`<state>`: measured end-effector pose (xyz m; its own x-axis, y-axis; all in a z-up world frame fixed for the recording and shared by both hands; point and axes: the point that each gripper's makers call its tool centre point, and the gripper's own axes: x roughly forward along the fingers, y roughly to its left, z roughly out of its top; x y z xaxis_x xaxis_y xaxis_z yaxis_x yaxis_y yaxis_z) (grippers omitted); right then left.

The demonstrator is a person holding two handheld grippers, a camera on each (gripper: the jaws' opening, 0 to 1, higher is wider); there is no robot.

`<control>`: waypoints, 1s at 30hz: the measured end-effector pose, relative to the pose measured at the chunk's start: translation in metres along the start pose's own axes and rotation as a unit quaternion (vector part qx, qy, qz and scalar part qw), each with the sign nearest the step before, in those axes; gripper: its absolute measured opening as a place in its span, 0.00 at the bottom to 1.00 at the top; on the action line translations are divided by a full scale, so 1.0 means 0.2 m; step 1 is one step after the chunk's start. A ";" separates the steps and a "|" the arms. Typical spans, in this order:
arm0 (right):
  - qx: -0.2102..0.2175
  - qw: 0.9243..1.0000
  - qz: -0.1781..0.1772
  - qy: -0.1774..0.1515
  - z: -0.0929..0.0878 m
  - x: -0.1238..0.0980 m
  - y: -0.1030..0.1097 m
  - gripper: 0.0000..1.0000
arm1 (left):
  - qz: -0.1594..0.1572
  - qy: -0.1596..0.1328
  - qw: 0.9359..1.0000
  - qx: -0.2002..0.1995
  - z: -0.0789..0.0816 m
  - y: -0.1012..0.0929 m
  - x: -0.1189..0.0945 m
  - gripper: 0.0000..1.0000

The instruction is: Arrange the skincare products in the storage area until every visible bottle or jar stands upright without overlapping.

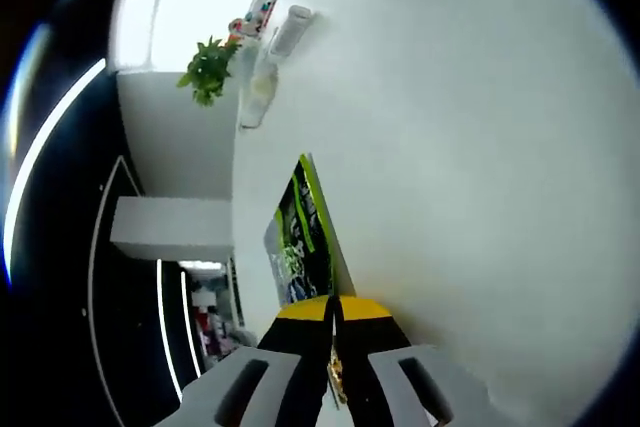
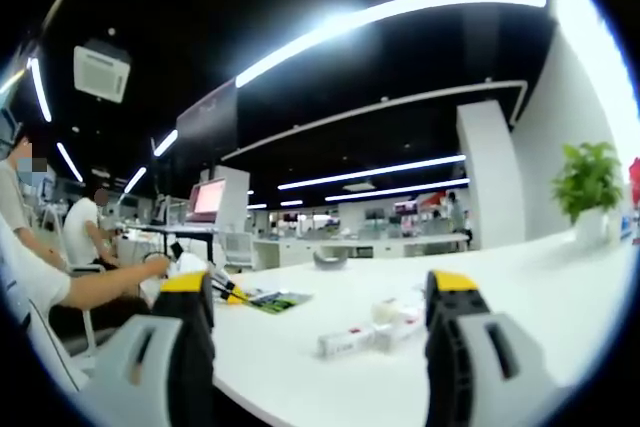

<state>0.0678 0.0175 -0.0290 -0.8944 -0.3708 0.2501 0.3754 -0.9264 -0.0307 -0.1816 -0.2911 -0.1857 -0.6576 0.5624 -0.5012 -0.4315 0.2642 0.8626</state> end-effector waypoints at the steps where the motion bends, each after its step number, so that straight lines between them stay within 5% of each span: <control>1: 0.000 1.000 0.000 0.000 0.00 0.00 0.00 0.88 | 0.001 -0.001 1.000 0.000 0.00 0.00 0.00 0.00; 30: 0.000 1.000 0.005 0.008 -0.03 0.03 0.02 0.88 | 0.028 -0.048 0.998 0.016 0.14 0.01 0.01 0.00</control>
<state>0.0623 0.0119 -0.0343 -0.8943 -0.3819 0.2334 0.3851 -0.9223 -0.0332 -0.1663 -0.2665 -0.1836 -0.6180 0.6489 -0.4439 -0.3743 0.2537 0.8919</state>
